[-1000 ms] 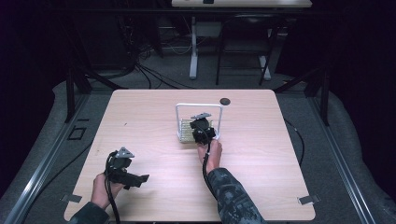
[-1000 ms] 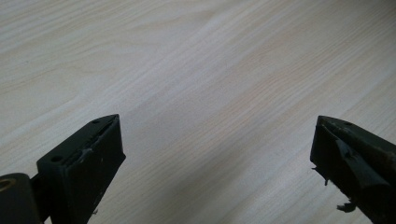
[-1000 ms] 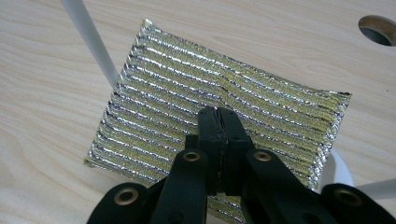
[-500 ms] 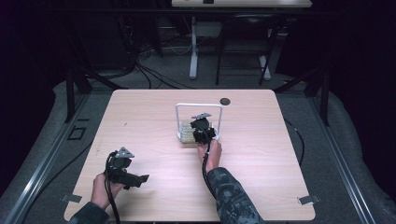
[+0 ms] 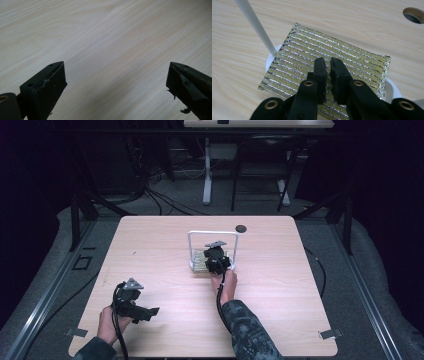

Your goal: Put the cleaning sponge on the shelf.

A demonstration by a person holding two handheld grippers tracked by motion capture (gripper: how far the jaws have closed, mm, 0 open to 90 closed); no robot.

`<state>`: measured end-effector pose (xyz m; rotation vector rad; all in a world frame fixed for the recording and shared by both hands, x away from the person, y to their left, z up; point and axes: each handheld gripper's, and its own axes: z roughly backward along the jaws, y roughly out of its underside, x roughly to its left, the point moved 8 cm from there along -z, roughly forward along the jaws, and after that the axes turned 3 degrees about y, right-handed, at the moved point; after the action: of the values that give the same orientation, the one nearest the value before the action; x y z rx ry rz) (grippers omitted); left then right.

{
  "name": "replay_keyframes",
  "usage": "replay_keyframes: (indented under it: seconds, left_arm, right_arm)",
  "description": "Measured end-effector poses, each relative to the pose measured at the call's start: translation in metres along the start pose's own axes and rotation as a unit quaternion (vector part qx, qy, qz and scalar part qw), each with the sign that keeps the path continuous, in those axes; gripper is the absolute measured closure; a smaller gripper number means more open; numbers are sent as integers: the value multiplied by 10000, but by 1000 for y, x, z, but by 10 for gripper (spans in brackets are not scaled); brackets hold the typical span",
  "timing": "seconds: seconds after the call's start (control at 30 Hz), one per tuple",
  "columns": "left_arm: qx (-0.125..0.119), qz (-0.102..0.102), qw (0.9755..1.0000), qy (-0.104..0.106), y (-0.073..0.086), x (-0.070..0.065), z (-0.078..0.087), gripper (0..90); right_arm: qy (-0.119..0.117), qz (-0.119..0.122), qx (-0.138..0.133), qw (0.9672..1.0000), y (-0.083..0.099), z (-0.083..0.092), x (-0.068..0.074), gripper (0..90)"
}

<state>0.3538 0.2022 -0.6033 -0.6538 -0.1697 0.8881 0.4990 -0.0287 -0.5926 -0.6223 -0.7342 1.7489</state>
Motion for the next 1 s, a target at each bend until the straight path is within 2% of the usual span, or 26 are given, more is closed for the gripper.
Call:
replay_keyframes:
  seconds: [0.1, 0.3, 0.43, 0.63, 0.67, 0.77, 0.83, 1.0]
  left_arm:
    - [-9, -12, 10000, -19, 0, 0, 0, 25]
    - [-11, -5, 10000, -12, 0, -1, 1, 25]
    - [3, -38, 10000, 4, 0, -3, 0, 25]
    - [18, -41, 10000, -4, 0, -3, -1, 25]
    - [27, -47, 10000, 17, 0, -4, -1, 26]
    - [28, -61, 10000, 2, 0, -4, -1, 25]
    - [28, -64, 10000, 7, 0, -4, -1, 26]
    - [24, -64, 10000, 9, -1, -4, -1, 25]
  right_arm:
    - [-41, 35, -35, 10000, -1, 5, -1, 746]
    - [-308, 176, -100, 9993, -4, 24, 6, 609]
    - [-472, 234, -132, 9985, -5, 35, 7, 541]
    - [-761, 256, -35, 9968, -3, 51, 5, 475]
    - [-884, 261, 4, 9957, -2, 56, 4, 436]
    - [-965, 291, 59, 9949, -1, 62, 3, 406]
    - [-1124, 329, 66, 9931, 0, 70, 4, 358]
    - [-1315, 525, 73, 9899, 2, 88, 4, 268]
